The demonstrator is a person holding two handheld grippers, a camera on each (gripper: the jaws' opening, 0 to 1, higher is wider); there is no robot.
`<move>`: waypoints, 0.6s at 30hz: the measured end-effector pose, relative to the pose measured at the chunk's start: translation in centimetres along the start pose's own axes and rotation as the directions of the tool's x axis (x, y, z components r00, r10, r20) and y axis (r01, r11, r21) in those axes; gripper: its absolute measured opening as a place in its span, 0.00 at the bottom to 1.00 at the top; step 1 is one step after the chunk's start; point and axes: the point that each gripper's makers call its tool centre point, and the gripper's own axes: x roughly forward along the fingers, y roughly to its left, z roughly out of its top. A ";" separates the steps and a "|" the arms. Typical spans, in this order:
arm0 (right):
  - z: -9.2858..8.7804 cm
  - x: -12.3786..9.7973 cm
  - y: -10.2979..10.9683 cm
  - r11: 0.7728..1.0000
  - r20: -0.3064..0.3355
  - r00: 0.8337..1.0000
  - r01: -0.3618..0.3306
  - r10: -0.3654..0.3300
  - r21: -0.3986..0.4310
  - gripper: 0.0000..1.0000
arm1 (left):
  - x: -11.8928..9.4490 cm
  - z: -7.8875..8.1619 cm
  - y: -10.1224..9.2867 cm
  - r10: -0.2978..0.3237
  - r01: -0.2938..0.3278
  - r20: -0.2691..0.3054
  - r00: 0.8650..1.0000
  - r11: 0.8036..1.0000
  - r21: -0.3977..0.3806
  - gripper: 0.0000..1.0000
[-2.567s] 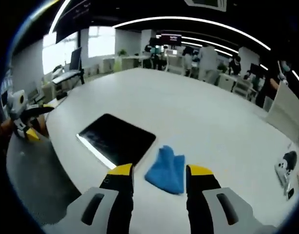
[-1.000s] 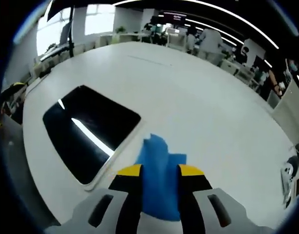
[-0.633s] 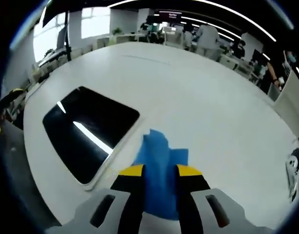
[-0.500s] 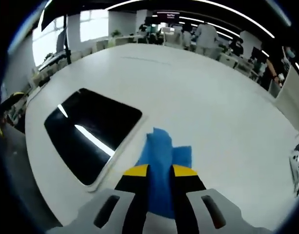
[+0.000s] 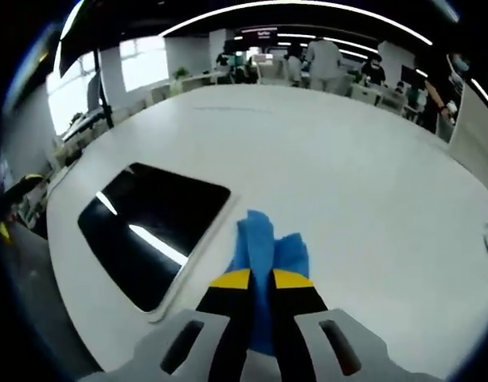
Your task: Wipe the mirror surface with the cleaning cloth until all visible marks leave the cleaned area.
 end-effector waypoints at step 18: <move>0.6 -0.6 -0.4 0.999 -0.010 1.000 -0.014 0.014 0.046 0.00 | 0.0 0.0 0.0 0.004 -0.004 -0.004 1.000 1.000 0.004 0.99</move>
